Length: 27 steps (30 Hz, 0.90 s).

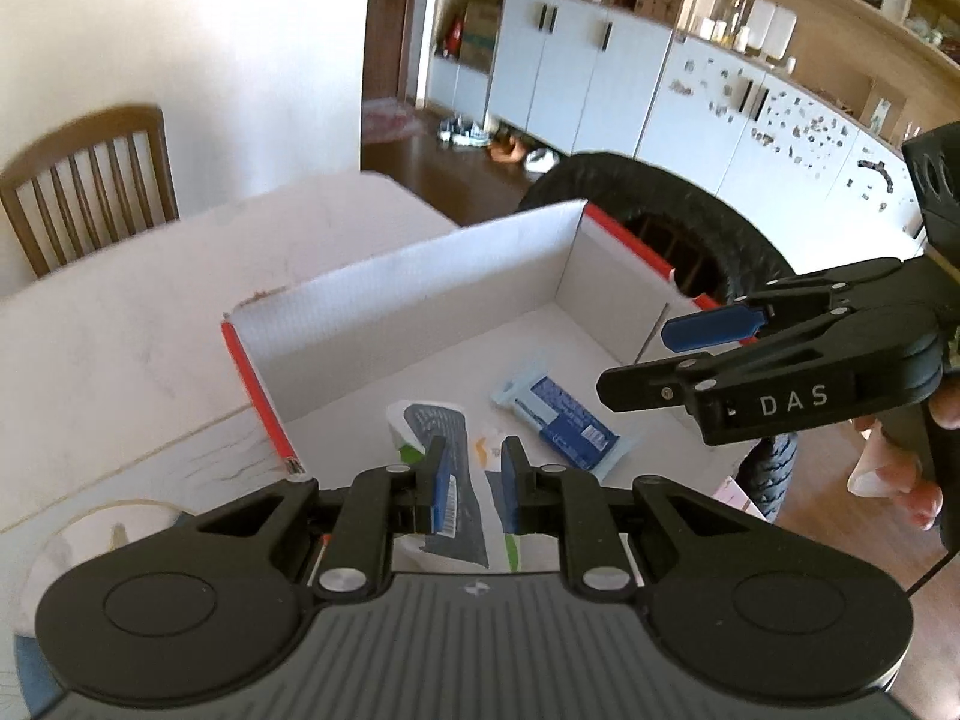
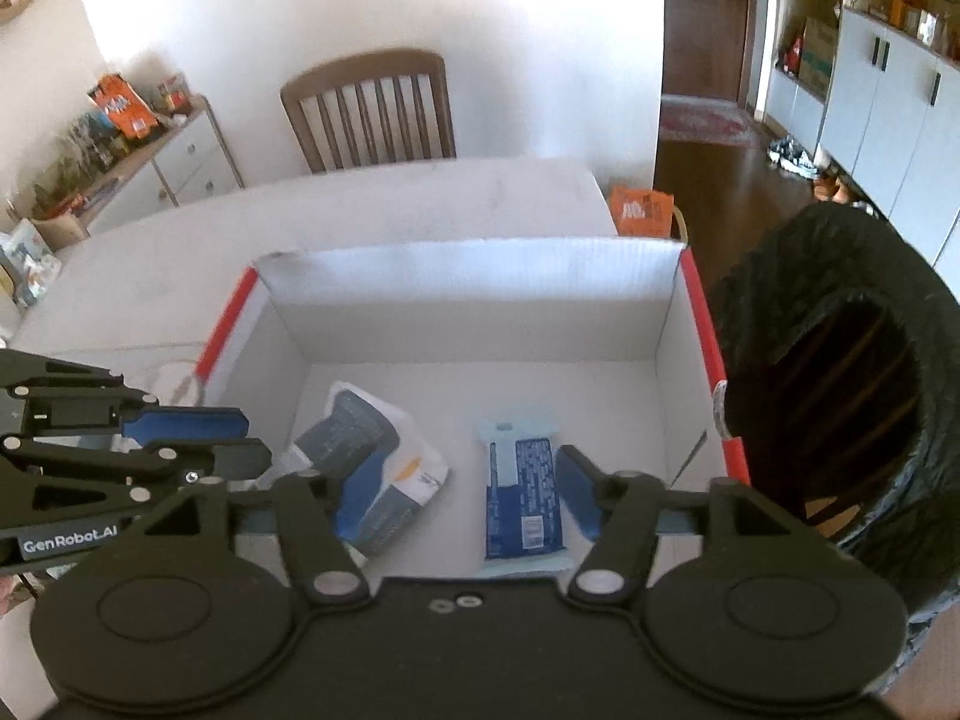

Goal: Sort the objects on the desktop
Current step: 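Open both grippers to drop the bag and bar into the red box, then move both grippers back from the red box toward the remaining snacks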

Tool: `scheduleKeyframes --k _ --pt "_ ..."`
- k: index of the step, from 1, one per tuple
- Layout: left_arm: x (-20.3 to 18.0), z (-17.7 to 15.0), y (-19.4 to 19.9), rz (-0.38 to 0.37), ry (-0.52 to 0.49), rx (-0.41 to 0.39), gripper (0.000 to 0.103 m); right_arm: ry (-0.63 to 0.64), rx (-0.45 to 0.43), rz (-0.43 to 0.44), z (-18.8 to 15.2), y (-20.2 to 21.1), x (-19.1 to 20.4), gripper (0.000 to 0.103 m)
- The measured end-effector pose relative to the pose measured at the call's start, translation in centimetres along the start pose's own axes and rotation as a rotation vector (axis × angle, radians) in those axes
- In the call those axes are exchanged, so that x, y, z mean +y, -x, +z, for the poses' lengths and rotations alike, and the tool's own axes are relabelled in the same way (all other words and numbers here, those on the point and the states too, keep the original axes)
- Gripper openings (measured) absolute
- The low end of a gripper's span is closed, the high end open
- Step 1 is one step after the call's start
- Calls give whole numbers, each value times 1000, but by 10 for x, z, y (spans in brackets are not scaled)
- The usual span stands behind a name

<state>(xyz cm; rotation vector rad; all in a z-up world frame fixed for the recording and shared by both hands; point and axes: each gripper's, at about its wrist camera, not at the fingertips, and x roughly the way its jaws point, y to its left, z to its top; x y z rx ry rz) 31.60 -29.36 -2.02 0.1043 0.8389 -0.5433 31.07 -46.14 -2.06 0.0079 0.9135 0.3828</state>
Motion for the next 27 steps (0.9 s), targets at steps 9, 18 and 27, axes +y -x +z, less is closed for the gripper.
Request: scheduleKeyframes --k 9,18,27 --pt "-6 -12 35 -21 -8 -64 80 32 -77 6 -10 31 17 70" --pt "-4 -26 61 -18 -34 -95 96 49 -141 -3 -25 49 39 85" --pt "8 -43 86 -17 -26 -138 103 -11 -184 -16 -39 61 56 94"
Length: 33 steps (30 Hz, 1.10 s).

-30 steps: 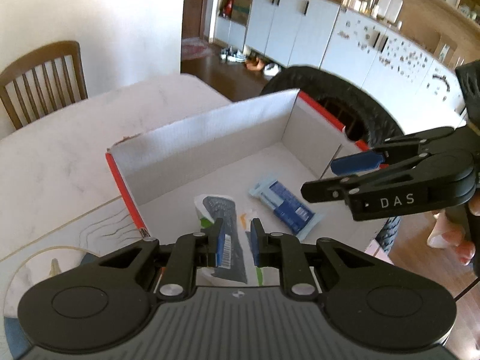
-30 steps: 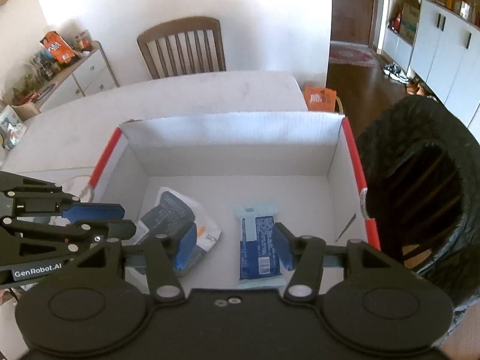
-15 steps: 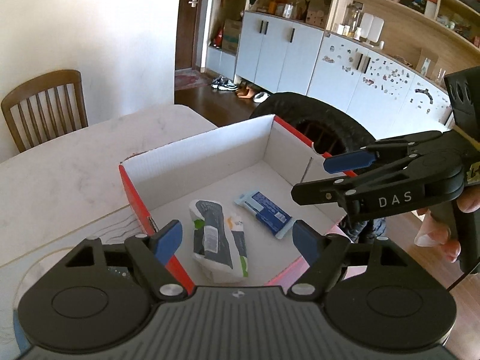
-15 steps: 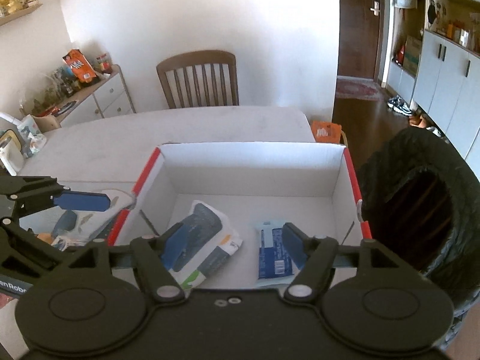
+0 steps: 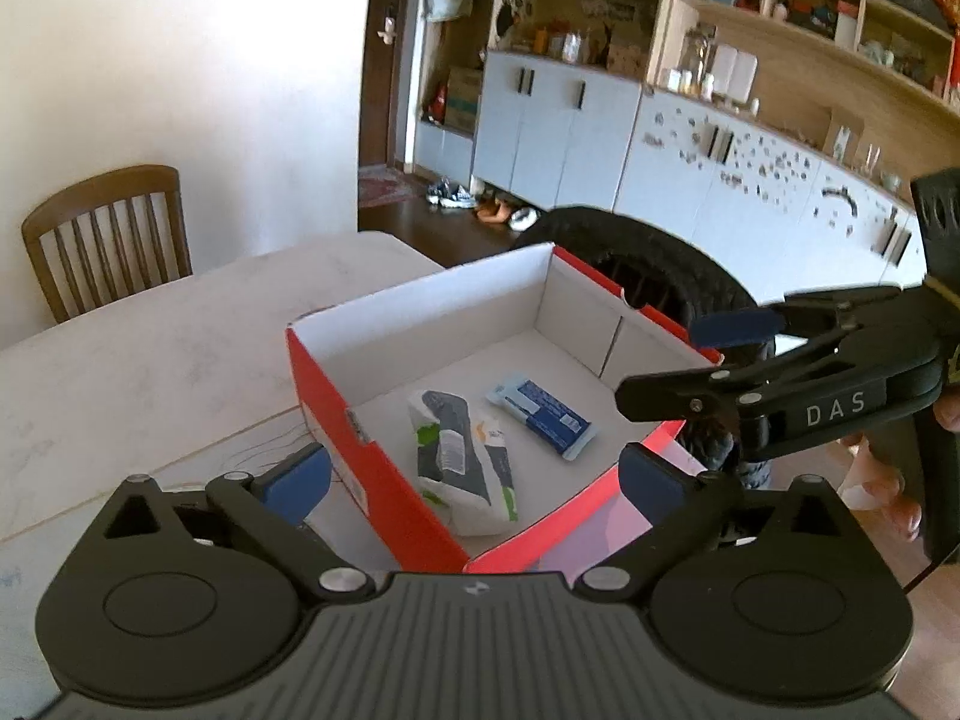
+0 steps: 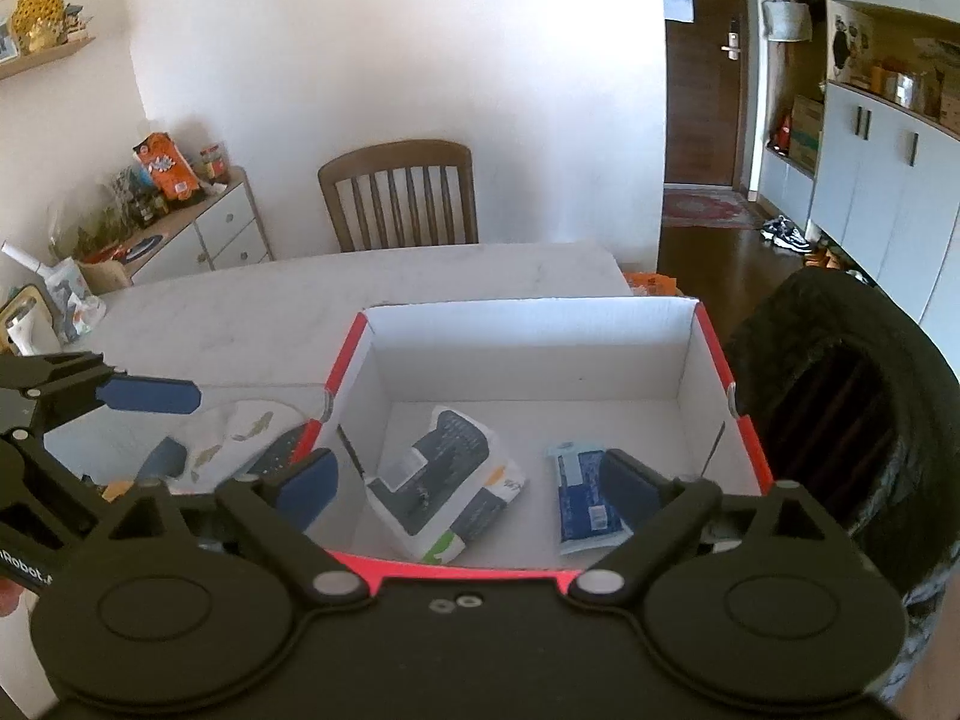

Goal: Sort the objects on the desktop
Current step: 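Move both grippers back from the red box toward the remaining snacks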

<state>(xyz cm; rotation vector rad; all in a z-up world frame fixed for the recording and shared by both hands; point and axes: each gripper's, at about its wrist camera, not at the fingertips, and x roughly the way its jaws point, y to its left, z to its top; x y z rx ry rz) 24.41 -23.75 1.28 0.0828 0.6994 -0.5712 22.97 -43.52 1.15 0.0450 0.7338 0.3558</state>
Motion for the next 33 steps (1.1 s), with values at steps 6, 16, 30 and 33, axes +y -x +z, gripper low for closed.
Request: scheduleKeyframes --k 6,16,30,33 --pt "17 -17 25 -1 20 -22 103 -24 -19 -22 -6 5 14 97" --pt "55 -50 70 16 106 -25 103 -5 -40 -20 -17 9 61 99" --pt "106 -99 132 32 137 -46 103 22 -28 -1 -32 4 130 99" --pt "116 -108 141 42 133 -42 103 22 -24 -2 -35 1 142 99"
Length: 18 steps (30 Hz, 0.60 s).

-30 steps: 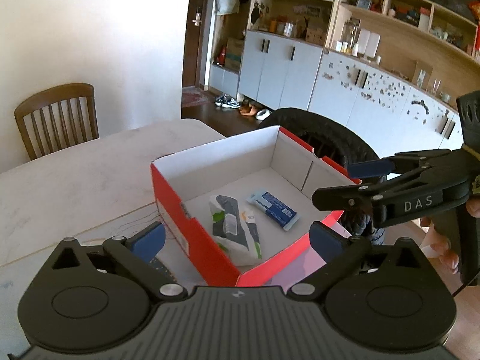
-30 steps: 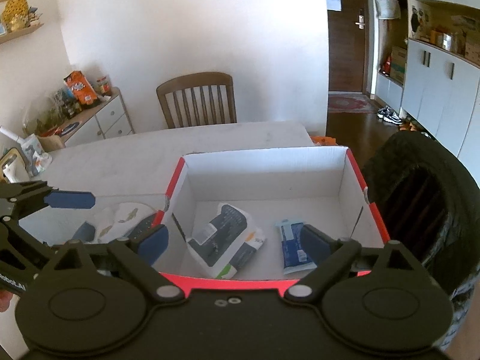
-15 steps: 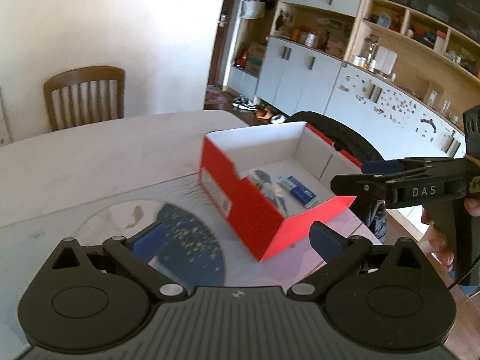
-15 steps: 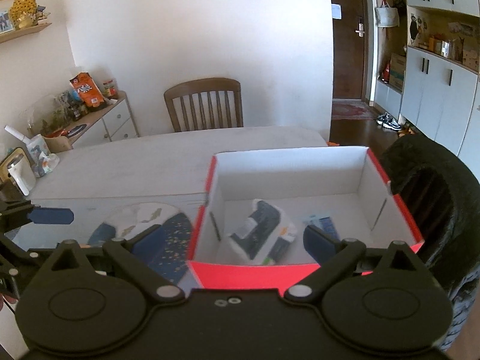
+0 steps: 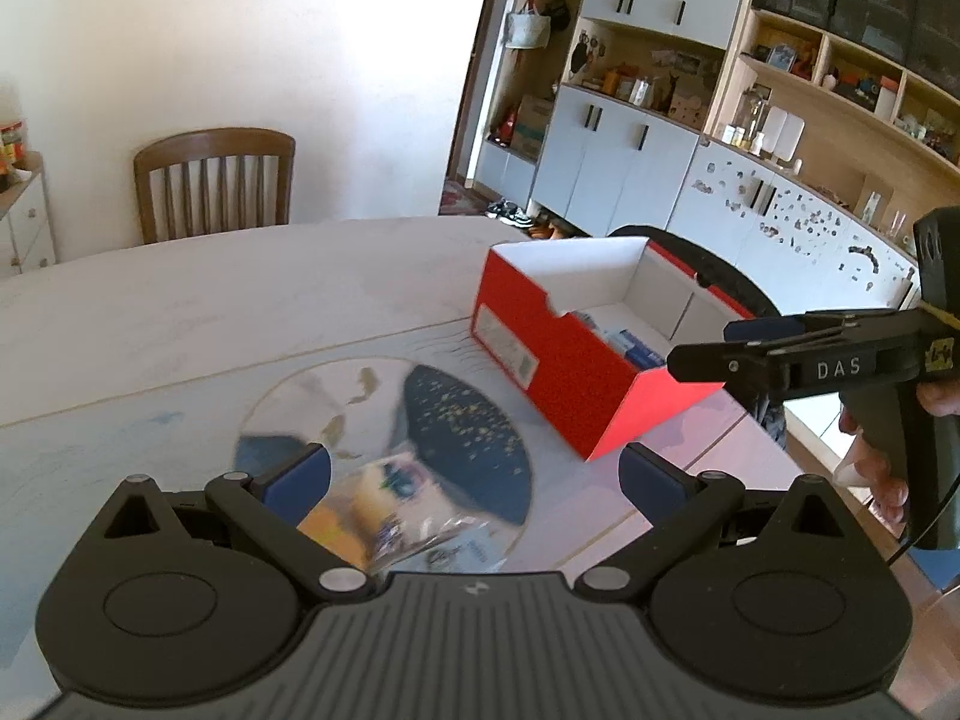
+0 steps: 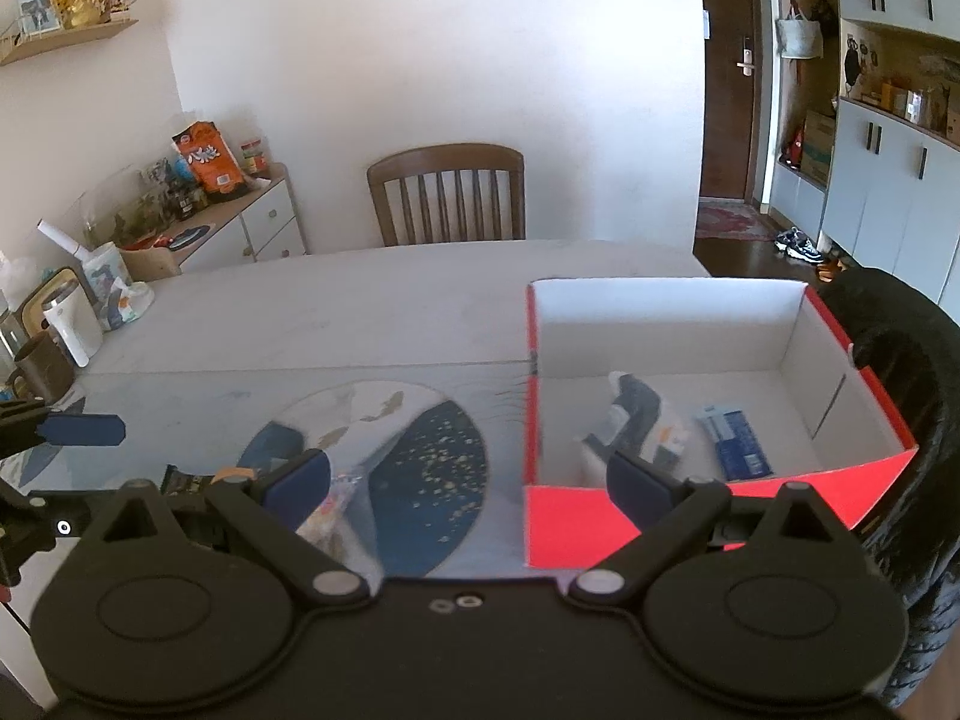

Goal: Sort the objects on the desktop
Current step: 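Move both grippers back from the red box toward the remaining snacks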

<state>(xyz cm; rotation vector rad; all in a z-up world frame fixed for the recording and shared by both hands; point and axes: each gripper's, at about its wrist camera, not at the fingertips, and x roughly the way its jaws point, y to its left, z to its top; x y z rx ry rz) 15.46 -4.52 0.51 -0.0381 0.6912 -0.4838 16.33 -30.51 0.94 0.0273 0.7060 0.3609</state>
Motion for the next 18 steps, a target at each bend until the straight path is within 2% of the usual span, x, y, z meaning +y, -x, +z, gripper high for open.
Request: scheduleKeyframes --k 8,15,18 --pt "21 -27 14 41 -35 22 103 4 17 8 -7 -14 34 99" --pt "44 -48 18 57 22 45 103 10 40 15 -14 -27 57 99" --pt "49 -59 20 61 6 52 103 12 51 18 -16 -33 64 99"
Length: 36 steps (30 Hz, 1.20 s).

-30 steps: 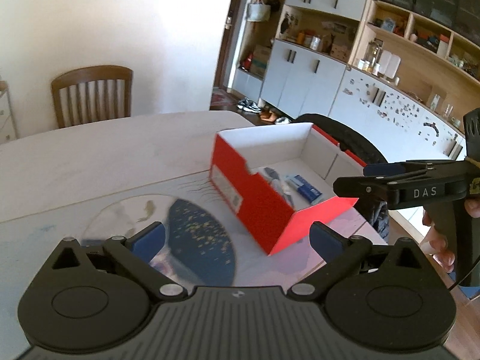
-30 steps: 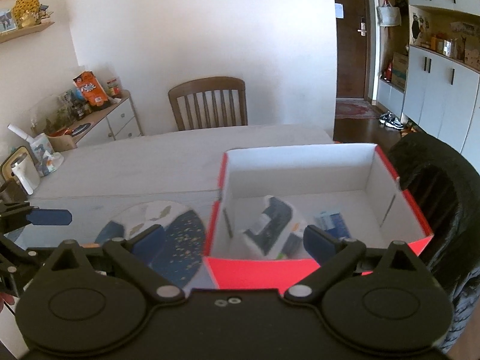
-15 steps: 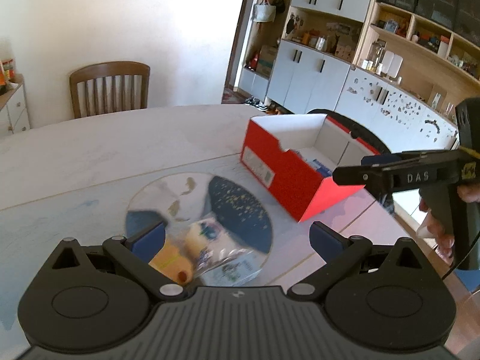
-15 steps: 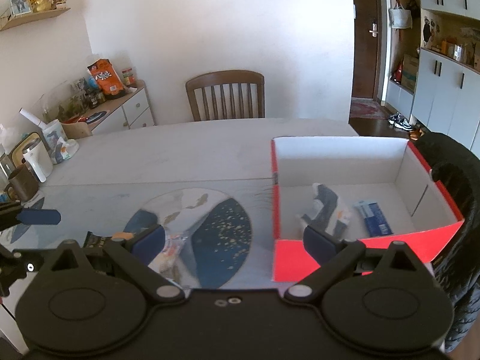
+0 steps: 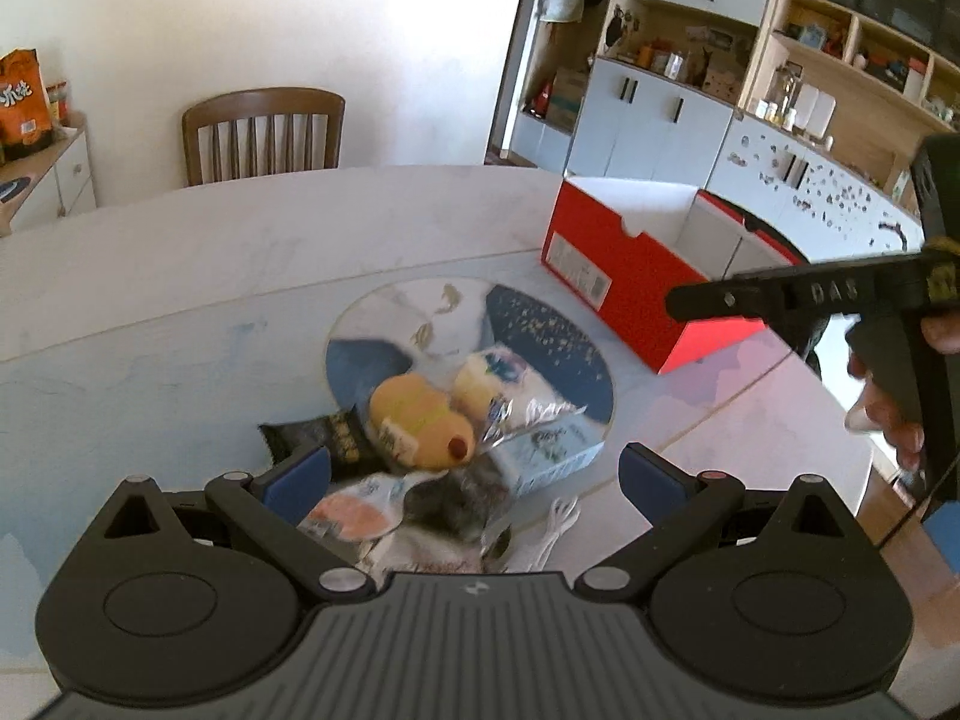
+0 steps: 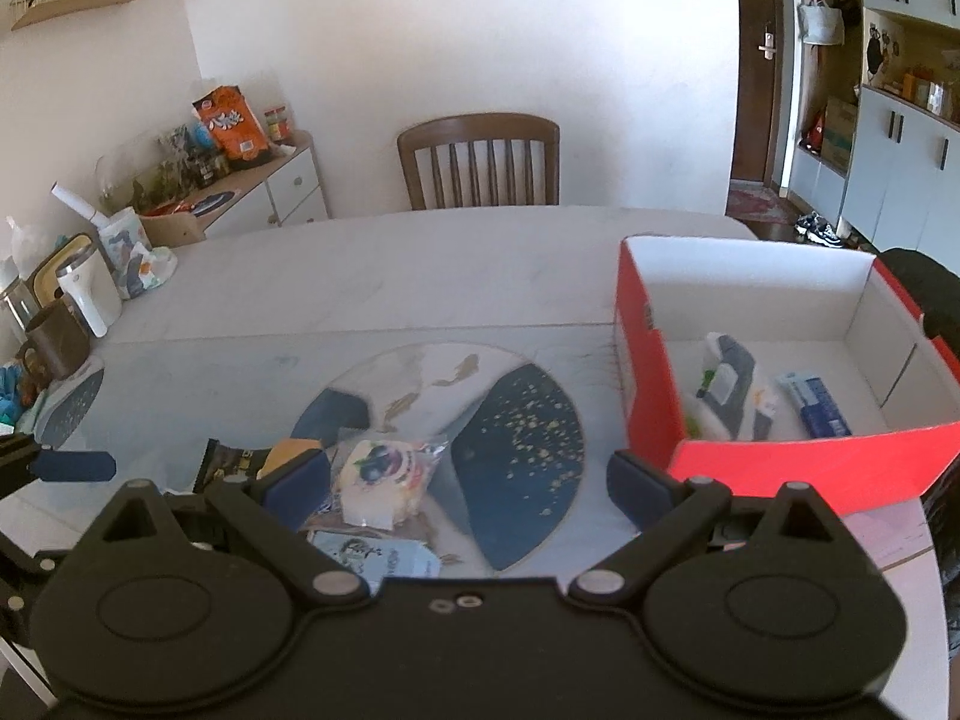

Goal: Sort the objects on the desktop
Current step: 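Move both grippers back from the red box toward the remaining snacks, then grasp the silver ZHOUSHI bag with left gripper while right grasps blueberry bread bag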

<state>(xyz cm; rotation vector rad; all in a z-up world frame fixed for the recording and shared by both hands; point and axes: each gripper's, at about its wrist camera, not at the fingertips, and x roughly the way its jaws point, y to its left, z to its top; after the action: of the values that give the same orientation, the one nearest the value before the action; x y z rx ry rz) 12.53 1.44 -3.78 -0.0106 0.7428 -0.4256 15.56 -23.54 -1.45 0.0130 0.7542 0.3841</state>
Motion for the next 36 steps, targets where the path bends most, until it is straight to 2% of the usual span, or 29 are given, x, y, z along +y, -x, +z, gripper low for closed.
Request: scheduleKeyframes --k 8,15,20,31,36 --pt "4 -25 -9 8 -27 52 103 40 19 5 -2 -21 22 99" --pt "13 -32 -23 30 -6 72 103 58 51 -7 -7 -44 33 97" --pt "15 -41 -33 45 -33 104 103 73 77 -18 -12 -60 38 96" --pt "13 -47 -47 62 -76 117 102 36 130 -33 -8 -96 47 91" --pt "12 -51 -50 76 -76 118 102 81 166 -60 -12 -115 57 89"
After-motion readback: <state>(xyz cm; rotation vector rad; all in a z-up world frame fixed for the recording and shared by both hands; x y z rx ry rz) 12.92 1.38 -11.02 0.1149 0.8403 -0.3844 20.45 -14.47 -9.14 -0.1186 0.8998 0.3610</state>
